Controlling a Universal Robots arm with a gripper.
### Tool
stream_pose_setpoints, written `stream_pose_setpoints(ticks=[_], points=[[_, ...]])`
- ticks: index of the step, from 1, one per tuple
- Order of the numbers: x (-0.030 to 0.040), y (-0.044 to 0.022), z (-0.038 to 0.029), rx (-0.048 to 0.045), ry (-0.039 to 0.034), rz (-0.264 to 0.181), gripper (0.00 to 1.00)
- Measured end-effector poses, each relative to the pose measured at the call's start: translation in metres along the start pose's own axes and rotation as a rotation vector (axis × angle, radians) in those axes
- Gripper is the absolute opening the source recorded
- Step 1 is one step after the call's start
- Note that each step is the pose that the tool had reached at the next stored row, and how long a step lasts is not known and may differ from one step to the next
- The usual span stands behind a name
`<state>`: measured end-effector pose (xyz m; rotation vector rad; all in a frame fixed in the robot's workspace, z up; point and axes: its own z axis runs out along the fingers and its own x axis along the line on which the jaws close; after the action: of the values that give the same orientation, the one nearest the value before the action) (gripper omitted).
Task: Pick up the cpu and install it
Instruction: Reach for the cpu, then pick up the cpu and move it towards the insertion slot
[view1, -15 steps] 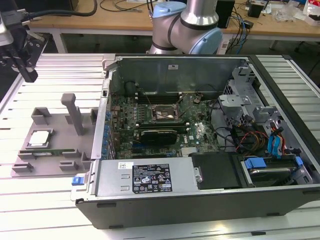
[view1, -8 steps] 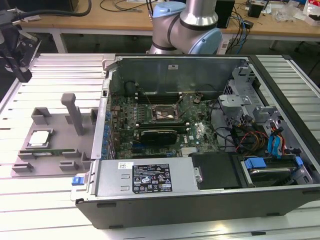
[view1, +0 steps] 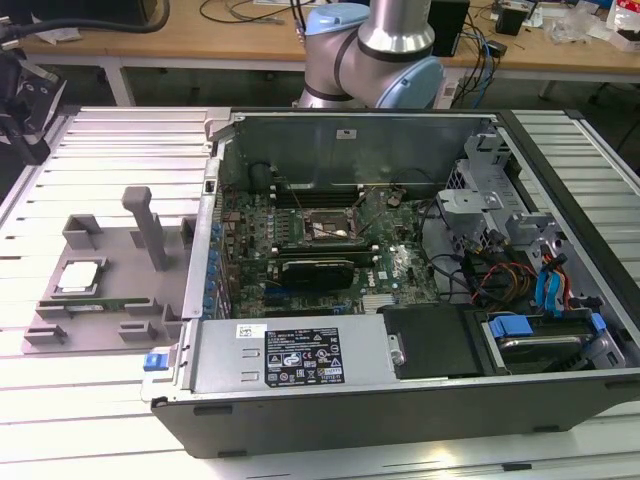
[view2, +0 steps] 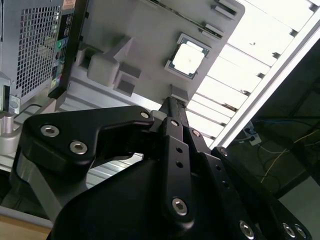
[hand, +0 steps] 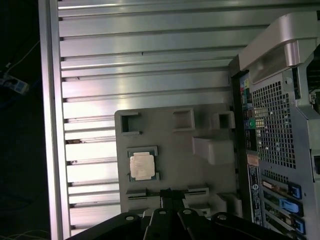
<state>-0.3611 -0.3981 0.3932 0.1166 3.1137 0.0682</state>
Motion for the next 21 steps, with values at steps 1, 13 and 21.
stream_pose_setpoints(ticks=[1,13,21], points=[[0.001,-0.0001,0.0,-0.0001,0.0,0.0,0.11],[0.0251,-0.0019,0.0001,-0.0001,-0.0001,0.0,0.11],[0.0261,-0.002,0.0,0.0,0.0,0.0,0.11]])
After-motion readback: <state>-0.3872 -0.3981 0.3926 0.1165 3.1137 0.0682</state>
